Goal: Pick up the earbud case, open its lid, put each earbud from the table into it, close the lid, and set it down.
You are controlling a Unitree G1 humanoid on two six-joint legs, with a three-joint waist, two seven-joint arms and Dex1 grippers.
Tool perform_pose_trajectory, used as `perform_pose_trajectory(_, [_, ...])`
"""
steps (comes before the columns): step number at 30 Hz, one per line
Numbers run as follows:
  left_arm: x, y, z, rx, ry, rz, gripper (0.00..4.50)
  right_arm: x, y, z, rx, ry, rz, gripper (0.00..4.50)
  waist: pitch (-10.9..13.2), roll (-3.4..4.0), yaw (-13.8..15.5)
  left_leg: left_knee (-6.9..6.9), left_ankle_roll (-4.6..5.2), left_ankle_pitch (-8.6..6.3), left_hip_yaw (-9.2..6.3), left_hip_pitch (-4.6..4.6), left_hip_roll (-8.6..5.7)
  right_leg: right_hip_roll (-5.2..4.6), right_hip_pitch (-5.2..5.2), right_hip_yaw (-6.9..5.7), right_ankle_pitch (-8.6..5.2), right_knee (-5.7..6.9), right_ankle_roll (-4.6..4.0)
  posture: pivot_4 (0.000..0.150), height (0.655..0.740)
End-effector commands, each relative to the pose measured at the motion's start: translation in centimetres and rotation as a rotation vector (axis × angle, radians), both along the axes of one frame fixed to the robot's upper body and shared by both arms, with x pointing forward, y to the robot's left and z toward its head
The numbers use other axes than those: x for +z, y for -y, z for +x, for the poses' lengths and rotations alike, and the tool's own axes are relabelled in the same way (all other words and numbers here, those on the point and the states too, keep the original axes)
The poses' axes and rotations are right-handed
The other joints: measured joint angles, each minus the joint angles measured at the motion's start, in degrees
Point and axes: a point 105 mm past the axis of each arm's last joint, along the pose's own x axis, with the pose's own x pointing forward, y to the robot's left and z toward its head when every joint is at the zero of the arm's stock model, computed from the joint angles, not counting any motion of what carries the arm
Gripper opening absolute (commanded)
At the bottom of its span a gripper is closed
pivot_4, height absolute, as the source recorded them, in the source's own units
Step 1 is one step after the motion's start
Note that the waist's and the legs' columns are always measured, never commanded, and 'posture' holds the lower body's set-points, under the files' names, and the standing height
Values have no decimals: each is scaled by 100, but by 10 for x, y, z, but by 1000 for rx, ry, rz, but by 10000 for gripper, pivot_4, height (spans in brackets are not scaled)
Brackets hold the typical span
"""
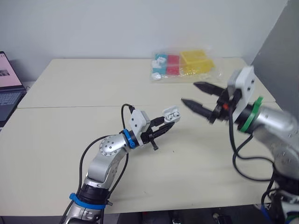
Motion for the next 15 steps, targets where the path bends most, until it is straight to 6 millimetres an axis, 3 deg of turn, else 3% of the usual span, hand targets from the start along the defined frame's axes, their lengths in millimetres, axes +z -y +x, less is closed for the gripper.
perform_pose_trajectory(1, [9,7,-10,-66,62,3,7863,-8,-3,13,57,-51,-137,18225,0,0,4,-3,1,0,-1,-2,1,2,-1,-1,-1,-4,-1,1500,7400])
perform_pose_trajectory(6, [4,10,-15,-92,95,31,7863,-21,-11,17,154,-162,-231,293,0,0,6,-8,3,-2,-2,-18,4,3,-8,-1,-5,-17,-7,1500,7400])
perform_pose_trajectory(15, [0,13,-19,-113,127,53,7863,-37,-28,8,336,-321,-287,0,1,1,24,-3,3,-2,-3,-24,4,-1,-11,-4,-5,-18,-6,1500,7400])
